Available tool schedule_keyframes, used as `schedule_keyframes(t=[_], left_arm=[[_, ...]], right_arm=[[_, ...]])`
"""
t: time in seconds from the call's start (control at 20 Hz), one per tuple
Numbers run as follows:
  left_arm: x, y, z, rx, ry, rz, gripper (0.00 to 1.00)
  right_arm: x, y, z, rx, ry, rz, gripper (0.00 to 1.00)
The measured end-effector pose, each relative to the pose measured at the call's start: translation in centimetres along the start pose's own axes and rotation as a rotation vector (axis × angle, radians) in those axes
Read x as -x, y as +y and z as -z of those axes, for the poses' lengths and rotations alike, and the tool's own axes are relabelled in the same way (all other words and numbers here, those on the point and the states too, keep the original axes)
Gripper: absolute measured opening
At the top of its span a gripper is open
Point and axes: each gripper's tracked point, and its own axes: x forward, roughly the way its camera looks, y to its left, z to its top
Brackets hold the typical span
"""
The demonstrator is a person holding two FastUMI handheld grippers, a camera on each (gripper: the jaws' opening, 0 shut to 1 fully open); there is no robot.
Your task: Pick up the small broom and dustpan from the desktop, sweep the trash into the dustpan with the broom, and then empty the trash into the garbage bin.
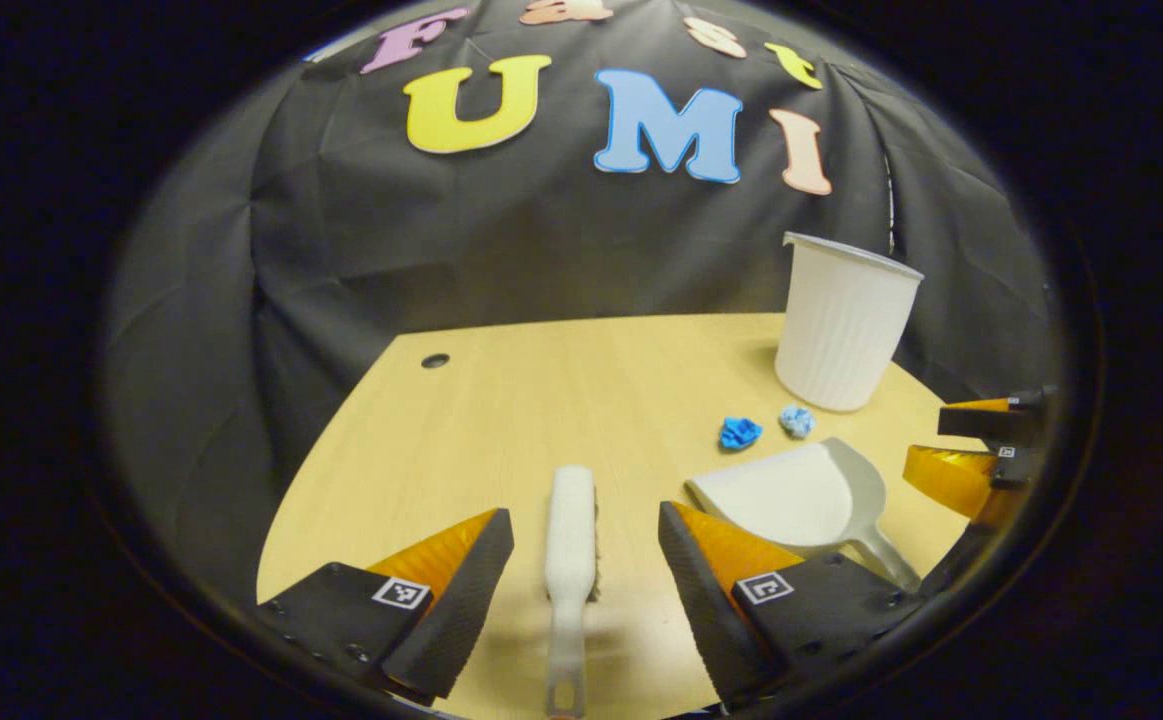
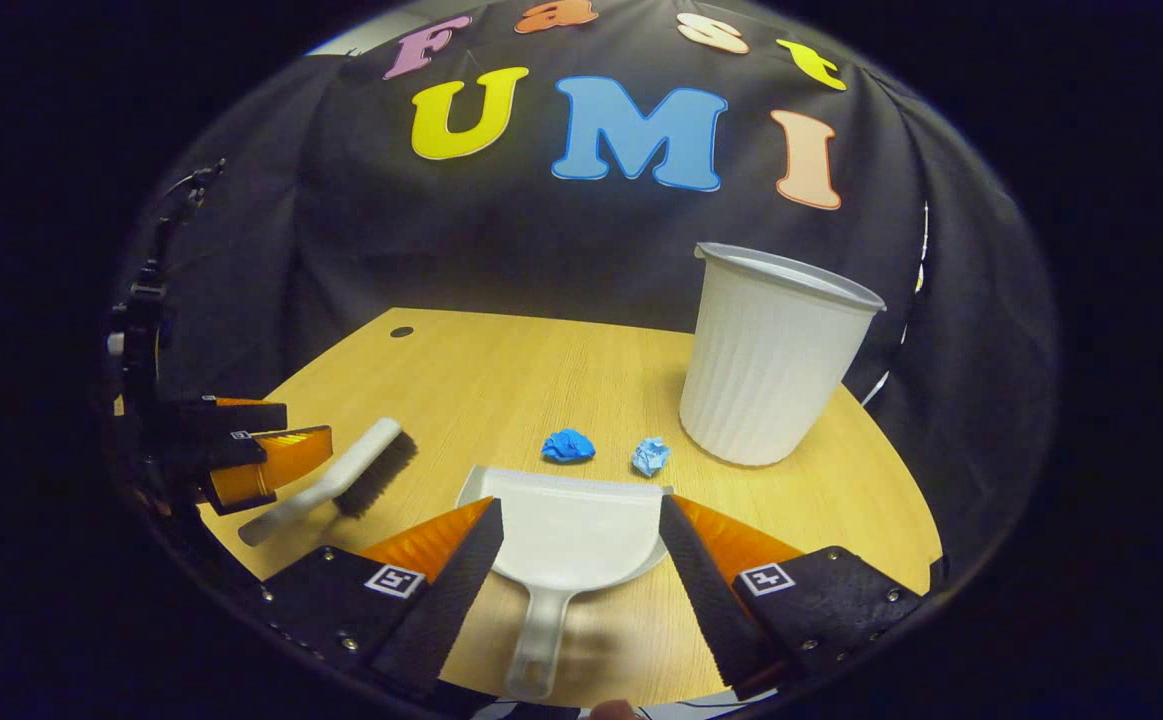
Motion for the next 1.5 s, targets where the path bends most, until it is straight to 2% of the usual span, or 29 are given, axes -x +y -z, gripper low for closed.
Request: schedule_keyframes(t=[0.2,0.6,0.9,1.05,1.1,1.25,1.3,1.4,1.45,1.5], left_arm=[[-1.1,0.3,2.8,0.0,0.117,0.004,0.97],[-3.3,0.4,6.7,-0.062,0.286,0.038,0.97],[-4.7,0.8,8.2,-0.068,0.363,0.044,0.97],[-5.5,0.8,8.7,-0.071,0.392,0.045,0.94],[-5.7,0.8,8.7,-0.074,0.397,0.044,0.97],[-6.0,1.0,8.9,-0.075,0.411,0.042,0.97],[-6.1,1.1,8.9,-0.073,0.417,0.039,0.94],[-6.7,1.2,9.1,-0.07,0.422,0.027,0.86],[-6.9,1.2,9.3,-0.069,0.425,0.021,0.8],[-7.0,1.3,9.2,-0.07,0.426,0.017,0.77]], right_arm=[[-0.4,-0.3,3.1,-0.02,0.121,0.016,0.98],[-0.7,0.7,7.6,-0.058,0.316,-0.003,0.98],[-2.0,1.6,10.3,-0.115,0.452,-0.019,0.98],[-3.1,2.0,11.3,-0.111,0.504,-0.033,0.98],[-3.5,2.1,11.5,-0.103,0.513,-0.033,0.98],[-4.2,2.3,12.1,-0.084,0.534,-0.036,0.98],[-4.4,2.3,12.2,-0.08,0.539,-0.034,0.96],[-4.9,2.3,12.4,-0.076,0.545,-0.037,0.84],[-5.1,2.3,12.4,-0.072,0.544,-0.036,0.83],[-5.2,2.0,12.3,-0.069,0.542,-0.02,0.76]])
